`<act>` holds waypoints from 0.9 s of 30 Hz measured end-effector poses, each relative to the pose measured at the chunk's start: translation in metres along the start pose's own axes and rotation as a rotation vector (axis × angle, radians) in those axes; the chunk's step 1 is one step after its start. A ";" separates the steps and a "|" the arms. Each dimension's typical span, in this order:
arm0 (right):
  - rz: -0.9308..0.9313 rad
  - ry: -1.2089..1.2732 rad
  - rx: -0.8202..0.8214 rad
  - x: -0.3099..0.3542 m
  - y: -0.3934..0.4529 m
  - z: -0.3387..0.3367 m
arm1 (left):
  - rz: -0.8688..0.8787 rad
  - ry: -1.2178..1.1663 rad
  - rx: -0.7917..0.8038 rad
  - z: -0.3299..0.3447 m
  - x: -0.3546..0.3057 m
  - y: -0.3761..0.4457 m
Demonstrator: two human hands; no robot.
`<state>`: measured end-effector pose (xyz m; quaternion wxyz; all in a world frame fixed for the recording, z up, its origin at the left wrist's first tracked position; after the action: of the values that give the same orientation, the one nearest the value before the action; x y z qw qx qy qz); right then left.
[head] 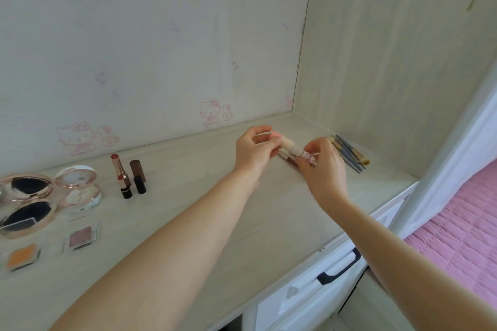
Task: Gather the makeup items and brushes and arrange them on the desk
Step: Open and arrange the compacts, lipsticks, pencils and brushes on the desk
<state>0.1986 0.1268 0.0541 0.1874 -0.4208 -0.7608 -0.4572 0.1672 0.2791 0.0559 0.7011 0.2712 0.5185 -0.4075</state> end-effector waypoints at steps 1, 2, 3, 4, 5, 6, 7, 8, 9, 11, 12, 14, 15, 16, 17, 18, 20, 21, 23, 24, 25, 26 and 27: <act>0.014 0.077 -0.009 0.005 -0.002 -0.001 | -0.015 -0.042 0.000 -0.005 -0.004 -0.005; 0.040 0.142 -0.024 0.011 -0.005 -0.002 | -0.025 -0.081 -0.002 -0.011 -0.009 -0.010; 0.082 0.201 -0.035 0.016 -0.008 -0.002 | -0.031 -0.117 -0.006 -0.016 -0.015 -0.015; 0.136 0.268 -0.034 0.022 -0.011 -0.001 | -0.038 -0.149 -0.009 -0.022 -0.019 -0.022; 0.200 0.356 -0.020 0.027 -0.015 0.000 | -0.041 -0.180 -0.009 -0.027 -0.024 -0.028; 0.276 0.469 0.002 0.032 -0.019 0.003 | -0.038 -0.205 -0.003 -0.033 -0.029 -0.035; 0.353 0.596 0.026 0.037 -0.024 0.005 | -0.030 -0.221 0.006 -0.039 -0.034 -0.042; 0.417 0.713 0.049 0.043 -0.028 0.008 | -0.021 -0.226 0.014 -0.045 -0.038 -0.049; 0.467 0.805 0.071 0.049 -0.032 0.010 | -0.011 -0.223 0.018 -0.052 -0.042 -0.056; 0.528 0.940 0.110 0.061 -0.039 0.016 | 0.010 -0.192 0.010 -0.067 -0.048 -0.071; 0.544 1.001 0.123 0.067 -0.043 0.019 | 0.026 -0.155 -0.002 -0.075 -0.052 -0.078; 0.563 1.102 0.147 0.079 -0.049 0.025 | 0.080 -0.021 -0.037 -0.093 -0.058 -0.091; 0.570 1.136 0.159 0.085 -0.052 0.027 | 0.118 0.080 -0.059 -0.102 -0.062 -0.098; 0.577 1.164 0.168 0.092 -0.055 0.030 | 0.158 0.182 -0.079 -0.111 -0.066 -0.105; 0.578 1.190 0.177 0.098 -0.058 0.032 | 0.194 0.262 -0.095 -0.119 -0.069 -0.112; 0.572 1.211 0.189 0.105 -0.061 0.036 | 0.222 0.313 -0.104 -0.128 -0.072 -0.120; 0.550 1.231 0.222 0.117 -0.068 0.042 | 0.247 0.361 -0.120 -0.143 -0.075 -0.133; 0.541 1.229 0.239 0.123 -0.072 0.045 | 0.250 0.383 -0.129 -0.150 -0.077 -0.139; 0.510 1.212 0.285 0.136 -0.079 0.053 | 0.238 0.429 -0.130 -0.163 -0.078 -0.151; 0.484 1.198 0.311 0.143 -0.083 0.056 | 0.224 0.453 -0.125 -0.169 -0.078 -0.156; 0.454 1.179 0.337 0.150 -0.087 0.060 | 0.207 0.479 -0.118 -0.176 -0.078 -0.162; 0.422 1.158 0.361 0.157 -0.091 0.063 | 0.192 0.502 -0.108 -0.183 -0.078 -0.167; 0.388 1.141 0.385 0.164 -0.094 0.067 | 0.181 0.519 -0.096 -0.189 -0.077 -0.173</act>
<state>0.0345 0.2391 0.0789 0.7154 -0.2000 -0.5197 -0.4221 -0.0862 0.3629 0.0765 0.5905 0.3781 0.6730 -0.2352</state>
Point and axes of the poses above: each hand's wrist, its own y-axis towards the middle knuckle, its own z-axis out of the palm, x = y × z, the point moved 4 cm from there along y, towards the middle knuckle, and after that the axes turned 7 degrees about -z, right-handed, at the moved point
